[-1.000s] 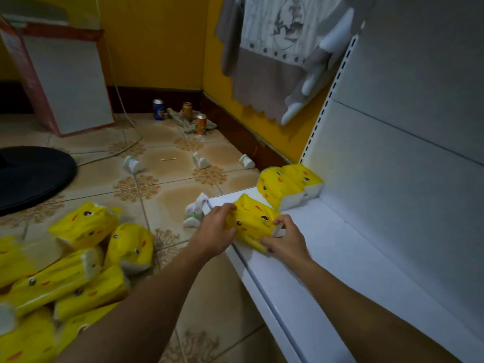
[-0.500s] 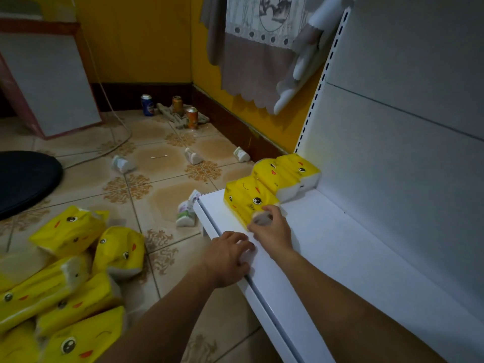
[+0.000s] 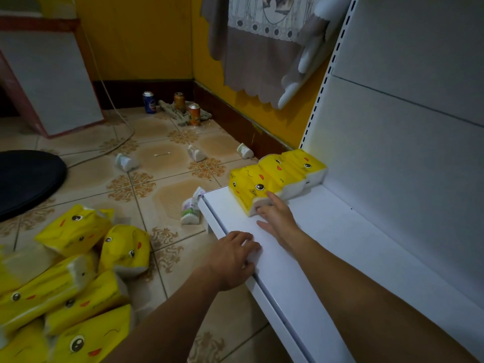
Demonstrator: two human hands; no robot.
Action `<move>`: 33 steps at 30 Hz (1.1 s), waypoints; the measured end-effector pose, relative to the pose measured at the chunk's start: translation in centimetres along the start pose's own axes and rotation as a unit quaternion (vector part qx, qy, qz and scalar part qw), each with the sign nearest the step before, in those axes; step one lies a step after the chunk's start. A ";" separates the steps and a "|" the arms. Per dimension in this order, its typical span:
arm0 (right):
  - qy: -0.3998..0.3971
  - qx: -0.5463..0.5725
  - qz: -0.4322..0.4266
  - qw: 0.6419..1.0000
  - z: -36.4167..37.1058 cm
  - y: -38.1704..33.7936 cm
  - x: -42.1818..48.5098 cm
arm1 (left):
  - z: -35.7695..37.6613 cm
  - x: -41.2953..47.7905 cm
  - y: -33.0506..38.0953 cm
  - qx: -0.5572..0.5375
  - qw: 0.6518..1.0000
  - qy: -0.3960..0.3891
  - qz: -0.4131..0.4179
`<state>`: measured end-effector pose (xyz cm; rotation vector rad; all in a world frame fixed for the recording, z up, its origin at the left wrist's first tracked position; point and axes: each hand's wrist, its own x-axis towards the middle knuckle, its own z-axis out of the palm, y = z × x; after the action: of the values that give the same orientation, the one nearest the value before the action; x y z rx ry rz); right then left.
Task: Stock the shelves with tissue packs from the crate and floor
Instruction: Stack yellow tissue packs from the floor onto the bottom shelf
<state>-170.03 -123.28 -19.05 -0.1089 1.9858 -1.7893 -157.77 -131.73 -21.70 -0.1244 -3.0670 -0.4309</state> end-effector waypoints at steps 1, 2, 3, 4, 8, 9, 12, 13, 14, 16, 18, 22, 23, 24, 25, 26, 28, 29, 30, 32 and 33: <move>0.001 -0.012 -0.003 1.000 0.1 0.1 -0.1 | -0.1 -0.1 -0.1 0.007 1.000 -0.001 0.005; 0.004 -0.030 -0.006 1.000 0.2 0.2 -0.2 | -0.2 -0.3 -0.2 0.014 1.000 -0.004 0.009; 0.008 -0.050 -0.009 0.999 0.3 0.3 -0.3 | -0.2 -0.4 -0.2 0.021 1.000 -0.008 0.011; 0.016 -0.073 -0.017 0.997 0.4 0.3 -0.4 | -0.4 -0.5 -0.2 0.026 1.000 -0.014 0.011; 0.125 -0.271 -0.093 0.950 0.7 -0.1 -1.4 | -1.2 -1.3 -0.3 0.046 0.998 -0.041 0.005; 0.160 -0.338 -0.111 0.921 1.1 -0.3 -1.9 | -1.5 -1.6 -0.4 0.047 0.998 -0.046 0.001; 0.181 -0.471 -0.198 0.840 2.9 -0.6 -3.1 | -2.3 -3.1 -1.4 0.051 0.997 -0.052 -0.025; 0.162 -0.495 -0.237 0.820 3.7 -0.6 -3.3 | -2.5 -3.8 -2.0 0.056 0.996 -0.058 -0.044; 0.134 -0.511 -0.272 0.804 4.6 -0.6 -3.6 | -2.7 -4.7 -2.7 0.062 0.993 -0.069 -0.069; 0.071 -0.524 -0.321 0.786 7.0 -0.3 -4.4 | -2.9 -6.7 -4.5 0.078 0.984 -0.094 -0.130; 0.016 -0.522 -0.360 0.773 9.5 0.4 -5.2 | -3.0 -9.0 -6.8 0.098 0.969 -0.103 -0.201; -0.141 -0.537 -0.335 0.761 14.2 2.3 -6.3 | -3.6 -14.4 -11.4 0.127 0.927 -0.088 -0.342; -0.184 -0.539 -0.303 0.764 15.3 2.9 -6.4 | -3.7 -15.8 -12.3 0.122 0.919 -0.069 -0.369; -0.219 -0.533 -0.274 0.770 16.4 3.7 -6.5 | -4.0 -17.1 -13.1 0.110 0.912 -0.032 -0.393; -0.247 -0.523 -0.251 0.777 17.6 4.5 -6.7 | -4.1 -18.4 -13.9 0.100 0.902 0.010 -0.420; -0.271 -0.511 -0.230 0.782 18.7 5.2 -6.9 | -4.3 -19.6 -14.5 0.092 0.887 0.048 -0.450; -0.312 -0.492 -0.197 0.788 20.9 6.5 -7.5 | -4.6 -21.7 -15.4 0.076 0.845 0.101 -0.519; -0.329 -0.479 -0.185 0.792 21.9 6.9 -7.8 | -4.6 -22.6 -15.6 0.057 0.820 0.115 -0.557; -0.342 -0.463 -0.173 0.799 22.9 7.2 -8.2 | -4.7 -23.3 -15.7 0.031 0.792 0.124 -0.597; -0.361 -0.423 -0.162 0.815 24.8 7.4 -8.8 | -4.4 -24.8 -16.2 -0.034 0.739 0.131 -0.660; -0.367 -0.404 -0.165 0.821 25.8 7.6 -9.0 | -4.0 -25.4 -16.5 -0.072 0.723 0.136 -0.674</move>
<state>-150.21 -142.64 -24.96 -1.2640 1.9986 -0.6951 -133.75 -150.55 -23.76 1.9918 -2.2162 -0.5813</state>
